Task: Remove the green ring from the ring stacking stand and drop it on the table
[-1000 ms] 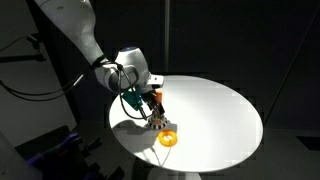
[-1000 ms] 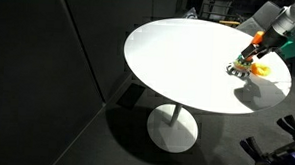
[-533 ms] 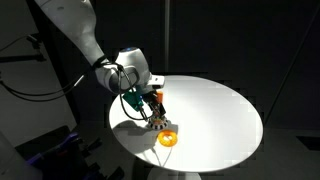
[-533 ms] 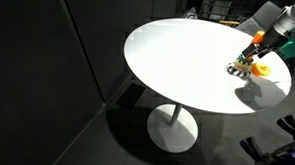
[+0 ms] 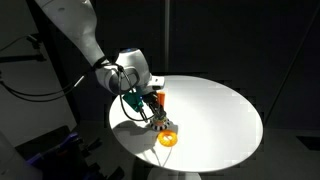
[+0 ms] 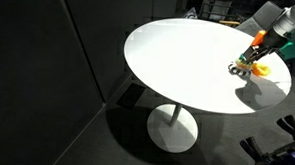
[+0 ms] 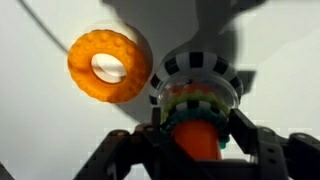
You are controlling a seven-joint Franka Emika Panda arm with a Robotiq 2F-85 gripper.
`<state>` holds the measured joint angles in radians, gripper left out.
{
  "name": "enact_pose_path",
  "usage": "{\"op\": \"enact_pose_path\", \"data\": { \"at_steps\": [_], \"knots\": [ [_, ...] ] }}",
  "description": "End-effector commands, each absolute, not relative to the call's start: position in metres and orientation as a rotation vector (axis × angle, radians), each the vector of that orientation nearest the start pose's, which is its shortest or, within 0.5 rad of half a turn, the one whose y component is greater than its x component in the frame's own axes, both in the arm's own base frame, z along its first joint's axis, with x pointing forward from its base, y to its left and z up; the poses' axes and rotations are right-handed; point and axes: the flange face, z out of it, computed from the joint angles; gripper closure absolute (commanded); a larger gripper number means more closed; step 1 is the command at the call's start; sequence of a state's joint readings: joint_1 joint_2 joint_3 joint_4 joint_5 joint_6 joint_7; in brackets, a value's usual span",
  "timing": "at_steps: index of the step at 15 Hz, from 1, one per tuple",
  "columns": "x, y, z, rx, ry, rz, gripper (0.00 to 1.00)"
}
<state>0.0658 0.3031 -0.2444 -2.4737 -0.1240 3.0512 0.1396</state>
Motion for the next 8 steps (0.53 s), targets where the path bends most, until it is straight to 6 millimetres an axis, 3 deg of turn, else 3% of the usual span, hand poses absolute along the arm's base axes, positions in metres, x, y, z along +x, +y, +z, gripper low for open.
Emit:
{"op": "enact_pose_path", "data": {
  "at_steps": [1, 8],
  "knots": [
    [0.498, -0.085, 0.201, -3.201, 0.304, -0.461, 0.58],
    [0.498, -0.084, 0.214, -3.188, 0.322, -0.471, 0.58]
  ]
}}
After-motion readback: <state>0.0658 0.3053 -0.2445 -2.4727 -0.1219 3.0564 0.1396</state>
